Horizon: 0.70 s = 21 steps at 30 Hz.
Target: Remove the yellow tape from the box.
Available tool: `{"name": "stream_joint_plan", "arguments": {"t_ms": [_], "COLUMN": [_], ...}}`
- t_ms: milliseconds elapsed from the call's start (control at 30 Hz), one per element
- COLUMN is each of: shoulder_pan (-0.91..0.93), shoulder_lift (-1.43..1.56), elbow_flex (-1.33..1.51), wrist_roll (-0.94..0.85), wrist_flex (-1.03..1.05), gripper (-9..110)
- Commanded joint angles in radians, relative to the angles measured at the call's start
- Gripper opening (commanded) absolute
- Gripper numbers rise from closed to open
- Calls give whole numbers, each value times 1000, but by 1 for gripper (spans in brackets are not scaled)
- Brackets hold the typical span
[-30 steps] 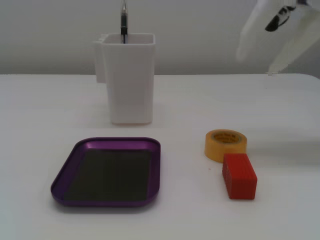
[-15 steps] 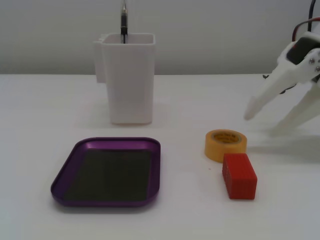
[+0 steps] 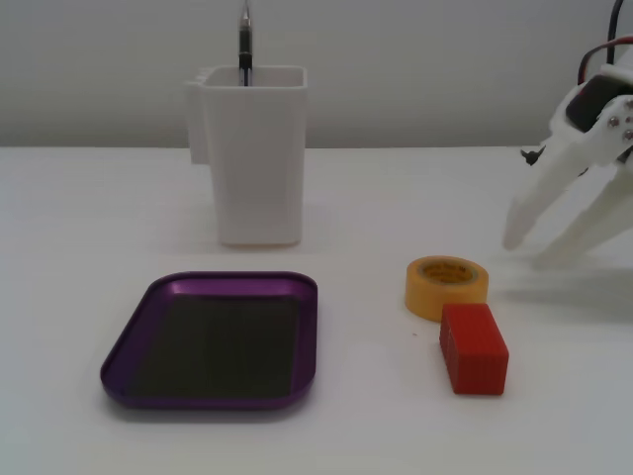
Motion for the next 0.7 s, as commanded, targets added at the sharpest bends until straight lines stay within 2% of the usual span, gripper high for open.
{"name": "stream_joint_plan", "arguments": {"t_ms": [0,667], "shoulder_pan": [-5,-5], "shoulder_lift": [49,49], "elbow_flex": [9,11], "wrist_roll": [43,41], "wrist_flex": [-5,-20], "gripper": [0,0]}}
